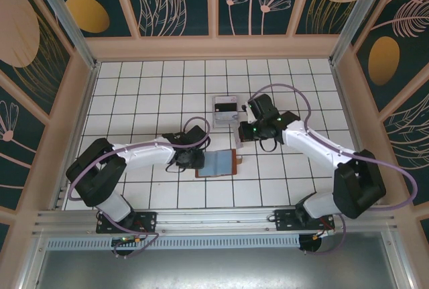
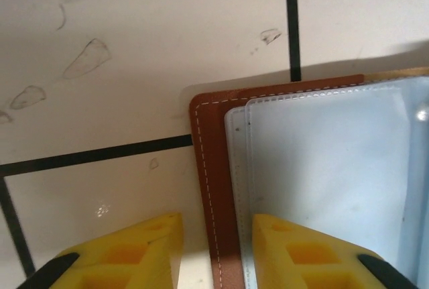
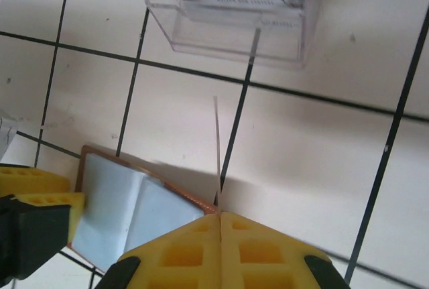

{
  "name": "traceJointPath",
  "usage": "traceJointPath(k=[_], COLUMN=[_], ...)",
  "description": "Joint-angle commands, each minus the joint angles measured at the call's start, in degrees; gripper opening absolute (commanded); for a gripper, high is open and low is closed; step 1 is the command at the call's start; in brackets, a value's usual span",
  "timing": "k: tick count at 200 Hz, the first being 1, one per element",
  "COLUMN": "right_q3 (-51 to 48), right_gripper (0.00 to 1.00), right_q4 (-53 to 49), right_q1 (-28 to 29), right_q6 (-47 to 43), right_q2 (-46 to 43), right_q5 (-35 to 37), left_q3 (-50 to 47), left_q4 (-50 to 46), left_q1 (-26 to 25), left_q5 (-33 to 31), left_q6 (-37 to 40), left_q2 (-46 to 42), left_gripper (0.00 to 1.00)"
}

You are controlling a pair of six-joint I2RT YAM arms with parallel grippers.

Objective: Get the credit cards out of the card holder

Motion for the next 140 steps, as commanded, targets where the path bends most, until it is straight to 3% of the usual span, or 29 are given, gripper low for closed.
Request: traceJointPath(k=[1, 88, 140], right_q3=[4.34, 18.02, 26.43], right_gripper=[0.00, 0.00, 0.00], right_q4=[-3.41, -13.55, -22.15], right_q1=[-0.46, -0.87, -1.13], right_q6=[-12.98, -55.38, -68.04], right_q2=[2.69, 13.02, 18.00], right_q5=[1.54, 4.83, 6.39], left_q3=[-1.06, -1.06, -2.37], left_q4=[-4.46, -3.07, -1.30], left_q1=[0.42, 0.55, 0.57], left_q5=[-1.93, -7.19, -10.21], left_q6=[1.32, 1.60, 1.59], left_q2=[-1.19, -6.43, -7.10], left_gripper=[0.37, 0.47, 0.49])
